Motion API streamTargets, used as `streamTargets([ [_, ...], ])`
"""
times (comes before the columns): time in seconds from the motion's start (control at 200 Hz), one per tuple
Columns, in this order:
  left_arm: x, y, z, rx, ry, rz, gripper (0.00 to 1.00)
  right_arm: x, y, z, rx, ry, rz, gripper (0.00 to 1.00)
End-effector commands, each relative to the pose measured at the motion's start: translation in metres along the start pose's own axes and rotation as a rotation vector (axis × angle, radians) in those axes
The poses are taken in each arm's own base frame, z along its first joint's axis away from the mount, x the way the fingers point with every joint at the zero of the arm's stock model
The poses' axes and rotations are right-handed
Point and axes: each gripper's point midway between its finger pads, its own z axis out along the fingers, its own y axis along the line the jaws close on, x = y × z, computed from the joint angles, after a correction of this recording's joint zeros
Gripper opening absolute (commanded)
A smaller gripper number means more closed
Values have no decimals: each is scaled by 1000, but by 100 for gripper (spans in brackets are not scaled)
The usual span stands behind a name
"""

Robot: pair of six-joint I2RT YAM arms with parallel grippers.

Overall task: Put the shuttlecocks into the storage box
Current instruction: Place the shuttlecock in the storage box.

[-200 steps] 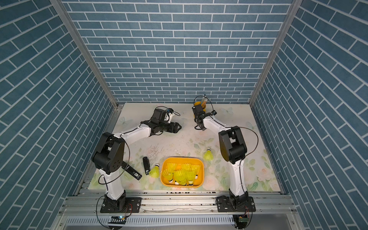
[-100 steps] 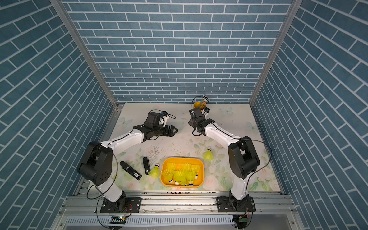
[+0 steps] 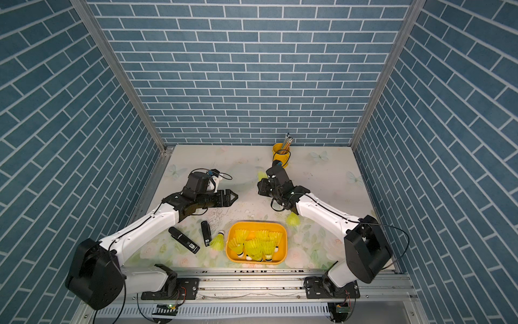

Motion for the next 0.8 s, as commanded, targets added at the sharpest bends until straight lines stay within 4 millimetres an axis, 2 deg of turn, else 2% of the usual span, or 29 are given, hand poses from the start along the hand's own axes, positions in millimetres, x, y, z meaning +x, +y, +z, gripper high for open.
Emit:
streamTargets([
  [0.0, 26, 7, -10, -15, 51, -57, 84, 22, 28, -12, -137, 51, -104, 22],
  [0.195, 61, 9, -27, 12, 105, -108, 84, 61, 56, -33, -265, 119, -169, 22],
  [0.36, 91, 15, -40, 7, 159, -145, 84, 99, 72, -42, -302, 192, -213, 23],
  [0.515, 105, 16, -52, 14, 178, -168, 84, 133, 79, -41, -305, 251, -237, 23],
  [0.795, 123, 16, -67, 17, 217, -184, 83, 174, 80, -31, -291, 350, -268, 23],
])
